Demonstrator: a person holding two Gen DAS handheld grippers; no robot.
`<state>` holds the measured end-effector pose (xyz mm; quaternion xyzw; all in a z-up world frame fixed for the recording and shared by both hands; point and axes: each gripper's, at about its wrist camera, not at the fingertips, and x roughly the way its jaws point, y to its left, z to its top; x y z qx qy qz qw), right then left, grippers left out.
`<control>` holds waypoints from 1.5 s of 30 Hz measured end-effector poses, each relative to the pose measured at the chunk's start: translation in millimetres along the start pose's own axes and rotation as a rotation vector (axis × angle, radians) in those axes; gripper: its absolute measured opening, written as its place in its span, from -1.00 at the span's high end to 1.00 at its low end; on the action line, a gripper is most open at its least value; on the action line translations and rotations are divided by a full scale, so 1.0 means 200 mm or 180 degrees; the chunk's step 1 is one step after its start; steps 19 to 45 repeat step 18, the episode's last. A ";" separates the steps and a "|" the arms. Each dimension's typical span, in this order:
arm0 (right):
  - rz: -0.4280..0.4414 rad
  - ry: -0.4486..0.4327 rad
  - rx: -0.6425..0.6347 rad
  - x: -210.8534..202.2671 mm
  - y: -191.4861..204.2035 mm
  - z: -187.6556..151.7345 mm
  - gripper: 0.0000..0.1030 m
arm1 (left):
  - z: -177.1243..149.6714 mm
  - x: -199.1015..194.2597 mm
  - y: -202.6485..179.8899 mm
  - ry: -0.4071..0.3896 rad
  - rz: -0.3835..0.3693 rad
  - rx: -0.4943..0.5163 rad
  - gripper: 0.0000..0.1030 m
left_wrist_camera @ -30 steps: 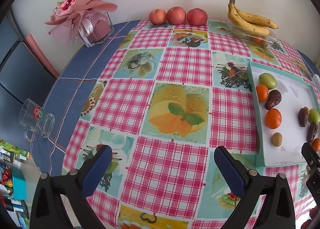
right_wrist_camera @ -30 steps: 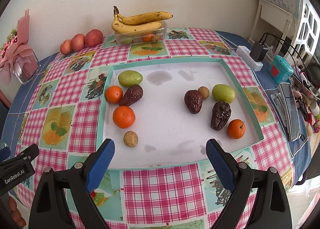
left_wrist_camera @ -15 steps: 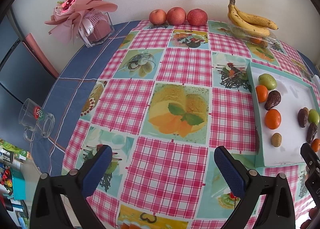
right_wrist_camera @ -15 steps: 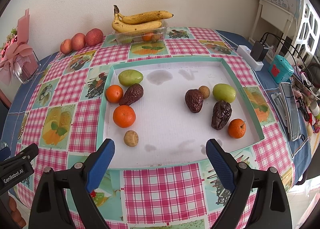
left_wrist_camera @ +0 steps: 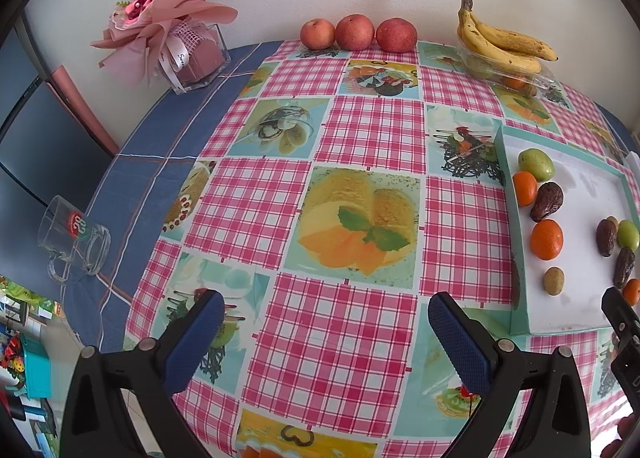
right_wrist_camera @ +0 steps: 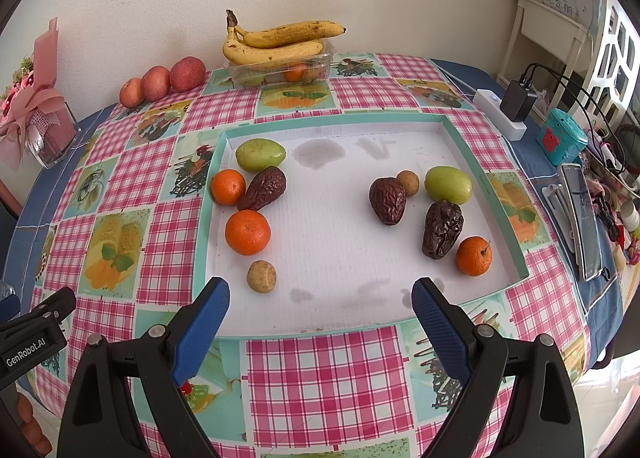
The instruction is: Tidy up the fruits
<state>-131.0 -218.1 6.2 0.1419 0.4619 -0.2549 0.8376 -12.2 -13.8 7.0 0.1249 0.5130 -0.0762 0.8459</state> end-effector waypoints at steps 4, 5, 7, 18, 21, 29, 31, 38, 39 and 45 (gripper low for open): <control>-0.0001 0.0007 0.0007 0.00 0.00 -0.01 -0.80 | 0.00 0.00 0.00 0.0000 -0.0001 0.0001 -1.00; 0.0000 0.0010 0.0007 0.00 0.00 -0.01 -0.80 | 0.00 0.00 0.00 0.0000 -0.0002 0.0004 -1.00; 0.0000 0.0014 0.0012 0.00 0.00 -0.01 -0.80 | 0.00 0.00 0.00 -0.0001 -0.0001 0.0005 -1.00; -0.0021 0.0042 0.0036 0.01 -0.01 -0.01 -0.80 | 0.00 -0.01 0.01 -0.0029 -0.0001 0.0005 -1.00; -0.0021 0.0042 0.0036 0.01 -0.01 -0.01 -0.80 | 0.00 -0.01 0.01 -0.0029 -0.0001 0.0005 -1.00; -0.0021 0.0042 0.0036 0.01 -0.01 -0.01 -0.80 | 0.00 -0.01 0.01 -0.0029 -0.0001 0.0005 -1.00; -0.0021 0.0042 0.0036 0.01 -0.01 -0.01 -0.80 | 0.00 -0.01 0.01 -0.0029 -0.0001 0.0005 -1.00; -0.0021 0.0042 0.0036 0.01 -0.01 -0.01 -0.80 | 0.00 -0.01 0.01 -0.0029 -0.0001 0.0005 -1.00; -0.0021 0.0042 0.0036 0.01 -0.01 -0.01 -0.80 | 0.00 -0.01 0.01 -0.0029 -0.0001 0.0005 -1.00; -0.0021 0.0042 0.0036 0.01 -0.01 -0.01 -0.80 | 0.00 -0.01 0.01 -0.0029 -0.0001 0.0005 -1.00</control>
